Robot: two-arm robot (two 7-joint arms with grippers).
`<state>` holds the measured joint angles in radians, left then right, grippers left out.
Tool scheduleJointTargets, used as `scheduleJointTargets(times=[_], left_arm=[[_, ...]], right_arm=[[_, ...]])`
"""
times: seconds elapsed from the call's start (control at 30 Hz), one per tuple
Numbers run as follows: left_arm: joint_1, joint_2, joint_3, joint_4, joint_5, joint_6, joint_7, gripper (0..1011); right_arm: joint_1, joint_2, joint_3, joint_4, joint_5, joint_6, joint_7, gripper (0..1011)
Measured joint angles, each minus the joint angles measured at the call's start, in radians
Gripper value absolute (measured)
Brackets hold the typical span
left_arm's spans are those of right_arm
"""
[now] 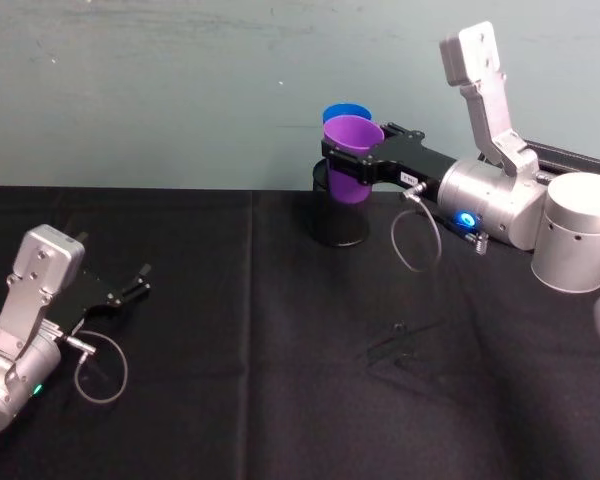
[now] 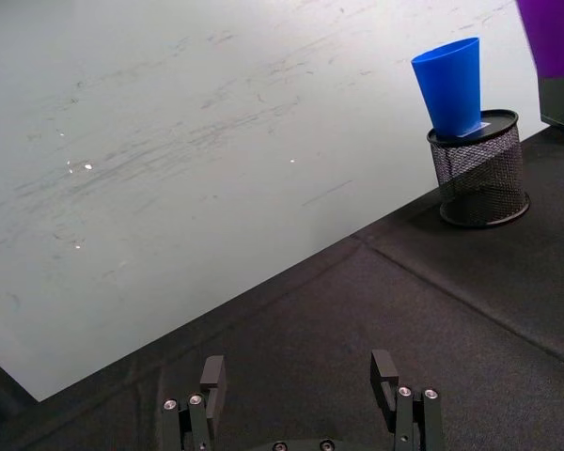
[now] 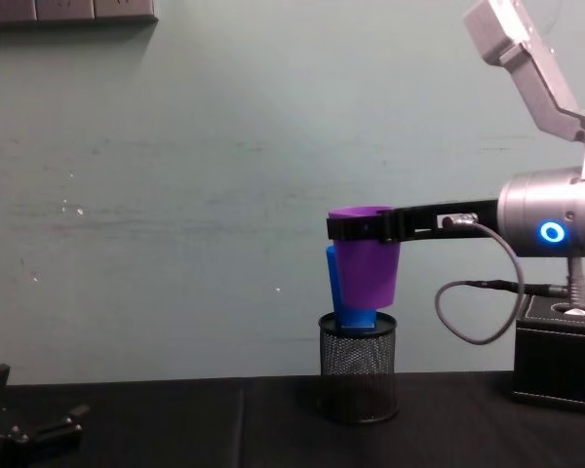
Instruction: Pick up one cup with a gripper and tap it against the other cup.
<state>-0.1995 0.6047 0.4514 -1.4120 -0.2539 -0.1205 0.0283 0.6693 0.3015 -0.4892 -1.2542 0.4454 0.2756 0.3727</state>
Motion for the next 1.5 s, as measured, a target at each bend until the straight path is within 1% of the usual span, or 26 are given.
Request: scheduleJointTargets(times=[0.03, 0.07, 0.43, 0.73, 1.07, 1.5], left_arm=[[0.0, 0.0, 0.0, 0.0, 0.0, 0.0, 0.0, 1011], [0.0, 0.0, 0.0, 0.0, 0.0, 0.0, 0.0, 1011], [0.0, 0.0, 0.0, 0.0, 0.0, 0.0, 0.0, 1011], [0.0, 0.0, 0.0, 0.0, 0.0, 0.0, 0.0, 1011], [0.0, 0.0, 0.0, 0.0, 0.0, 0.0, 0.0, 1011], [0.0, 0.0, 0.0, 0.0, 0.0, 0.0, 0.0, 1011]], right_arm=[[0.009, -0.011, 0.002, 0.015, -0.005, -0.003, -0.002, 726], [0.009, -0.011, 0.002, 0.015, -0.005, -0.003, -0.002, 726], [0.056, -0.075, 0.02, 0.127, -0.042, -0.033, -0.024, 726], [0.085, -0.107, 0.039, 0.197, -0.068, -0.066, -0.028, 726], [0.099, -0.128, 0.056, 0.232, -0.093, -0.077, -0.027, 726], [0.103, -0.148, 0.077, 0.245, -0.124, -0.08, -0.031, 726]])
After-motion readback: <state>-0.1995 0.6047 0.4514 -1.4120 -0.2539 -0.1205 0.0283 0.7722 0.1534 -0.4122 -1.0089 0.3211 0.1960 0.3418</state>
